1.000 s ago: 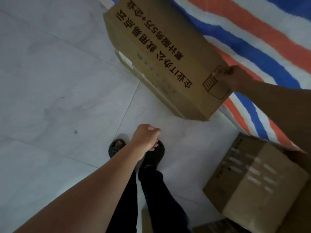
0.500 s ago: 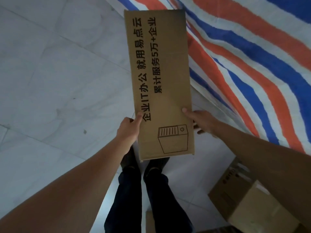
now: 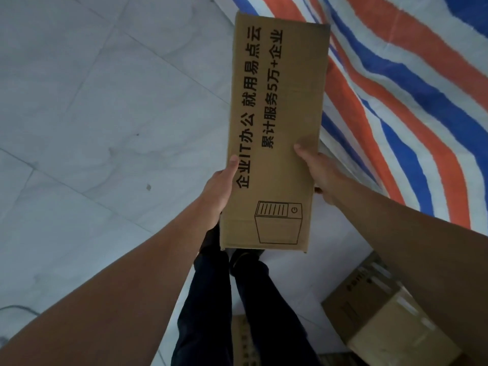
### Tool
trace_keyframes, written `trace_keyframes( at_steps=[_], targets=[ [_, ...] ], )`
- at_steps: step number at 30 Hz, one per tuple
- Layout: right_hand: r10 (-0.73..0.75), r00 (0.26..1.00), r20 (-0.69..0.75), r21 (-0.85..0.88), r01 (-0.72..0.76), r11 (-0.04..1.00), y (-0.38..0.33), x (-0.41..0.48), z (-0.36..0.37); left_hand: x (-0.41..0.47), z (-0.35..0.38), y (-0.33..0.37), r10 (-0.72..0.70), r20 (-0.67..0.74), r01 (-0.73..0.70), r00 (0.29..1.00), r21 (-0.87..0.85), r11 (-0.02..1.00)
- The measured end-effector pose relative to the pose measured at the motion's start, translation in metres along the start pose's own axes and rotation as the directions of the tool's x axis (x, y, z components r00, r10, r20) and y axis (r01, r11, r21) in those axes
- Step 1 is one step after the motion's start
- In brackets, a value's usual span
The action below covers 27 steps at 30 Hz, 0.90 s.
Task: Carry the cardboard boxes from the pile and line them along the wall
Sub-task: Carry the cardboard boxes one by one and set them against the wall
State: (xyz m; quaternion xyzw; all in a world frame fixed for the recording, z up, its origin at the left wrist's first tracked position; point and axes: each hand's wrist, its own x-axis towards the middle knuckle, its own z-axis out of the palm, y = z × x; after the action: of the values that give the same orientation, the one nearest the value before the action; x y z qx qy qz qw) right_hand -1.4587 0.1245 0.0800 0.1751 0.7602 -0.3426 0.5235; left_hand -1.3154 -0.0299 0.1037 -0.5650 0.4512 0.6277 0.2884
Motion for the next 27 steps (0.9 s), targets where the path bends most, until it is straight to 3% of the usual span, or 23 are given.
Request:
trace_keyframes(
  at_steps=[6, 8, 12, 15, 17, 19, 21, 24, 27],
  targets=[
    [-0.161, 0.986, -0.044, -0.124, 0.154, 0.980, -0.059, -0.042, -0.003, -0.044, -0.045, 0.030, 0.199, -0.118, -0.196, 0.973, 0.037, 0.980],
    [-0.192, 0.981, -0.033, -0.092, 0.189, 0.978, -0.090, -0.054, -0.007, -0.054, -0.060, 0.042, 0.247, -0.180, -0.247, 0.952, 0.023, 0.969],
    [-0.181, 0.978, 0.099, 0.189, 0.160, 0.969, -0.127, -0.066, -0.015, -0.063, -0.080, 0.052, 0.228, -0.241, -0.294, 0.943, -0.288, 0.912],
    [-0.344, 0.931, 0.122, 0.286, 0.299, 0.910, -0.124, -0.061, -0.015, -0.060, -0.077, 0.049, 0.236, -0.260, -0.344, 0.936, -0.542, 0.767],
    [-0.419, 0.902, 0.105, 0.340, 0.363, 0.868, -0.108, -0.062, -0.013, -0.057, -0.070, 0.053, 0.279, -0.247, -0.373, 0.928, -0.600, 0.708],
    [-0.489, 0.872, 0.006, 0.268, 0.469, 0.841, -0.081, -0.078, -0.002, -0.051, -0.065, 0.055, 0.317, -0.225, -0.388, 0.921, -0.565, 0.728],
    [-0.566, 0.818, -0.101, 0.057, 0.573, 0.817, -0.048, -0.099, 0.014, -0.046, -0.059, 0.056, 0.308, -0.322, -0.437, 0.895, -0.502, 0.747],
    [-0.501, 0.834, -0.230, -0.019, 0.511, 0.859, -0.020, -0.097, 0.029, -0.051, -0.046, 0.053, 0.283, -0.528, -0.520, 0.801, -0.378, 0.765],
    [-0.389, 0.895, -0.216, -0.017, 0.395, 0.918, -0.047, -0.082, 0.028, -0.062, -0.038, 0.035, 0.400, -0.521, -0.577, 0.754, -0.235, 0.783]
  ],
)
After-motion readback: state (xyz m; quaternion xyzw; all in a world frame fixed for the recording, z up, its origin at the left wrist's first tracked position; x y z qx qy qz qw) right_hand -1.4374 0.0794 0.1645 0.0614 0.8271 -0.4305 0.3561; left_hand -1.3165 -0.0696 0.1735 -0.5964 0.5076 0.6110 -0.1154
